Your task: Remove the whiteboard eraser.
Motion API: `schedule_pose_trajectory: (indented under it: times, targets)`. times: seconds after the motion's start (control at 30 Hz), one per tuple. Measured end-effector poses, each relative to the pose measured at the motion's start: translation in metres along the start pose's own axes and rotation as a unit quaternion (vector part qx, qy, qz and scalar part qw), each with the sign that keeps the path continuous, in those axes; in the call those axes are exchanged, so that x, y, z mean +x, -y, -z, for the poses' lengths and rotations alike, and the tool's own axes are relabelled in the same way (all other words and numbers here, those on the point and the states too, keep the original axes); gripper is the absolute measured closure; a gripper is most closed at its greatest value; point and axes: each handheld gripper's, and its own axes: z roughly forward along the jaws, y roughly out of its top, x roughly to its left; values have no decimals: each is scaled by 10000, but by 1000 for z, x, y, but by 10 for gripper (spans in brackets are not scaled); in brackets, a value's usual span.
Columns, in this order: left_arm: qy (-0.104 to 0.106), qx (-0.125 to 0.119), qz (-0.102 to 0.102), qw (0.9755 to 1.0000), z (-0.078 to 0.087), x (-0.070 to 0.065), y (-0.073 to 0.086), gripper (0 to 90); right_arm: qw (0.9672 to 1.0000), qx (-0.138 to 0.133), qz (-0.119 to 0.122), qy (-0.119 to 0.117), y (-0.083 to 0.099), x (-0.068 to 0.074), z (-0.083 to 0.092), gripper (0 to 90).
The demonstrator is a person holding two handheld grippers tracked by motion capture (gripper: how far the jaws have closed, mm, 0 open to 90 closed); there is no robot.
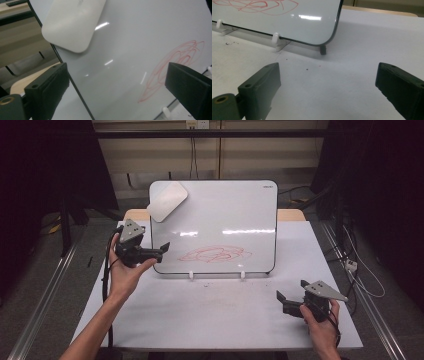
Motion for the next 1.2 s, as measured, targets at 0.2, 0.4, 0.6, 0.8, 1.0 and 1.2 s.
schedule_pose_trajectory:
  times: [0.2,0.4,0.6,0.8,1.0,1.2]
  targets:
    - [-213,-4,-261,9994,-10,7,-14,61,10000,-10,8,-39,0,0,1,58]
    - [-356,2,-517,9980,-20,11,-30,73,10000,4,8,-78,0,0,-1,58]
    - [-450,-16,-688,9966,-28,13,-44,86,9999,28,14,-104,0,1,-3,58]
    - [-551,-70,-762,9955,-37,17,-54,106,9999,24,40,-129,-1,2,-4,58]
    - [-548,-82,-717,9959,-48,22,-61,129,9999,14,36,-139,-2,2,-5,58]
    - [-557,-99,-719,9958,-55,27,-66,174,9998,34,98,-170,-3,6,-6,58]
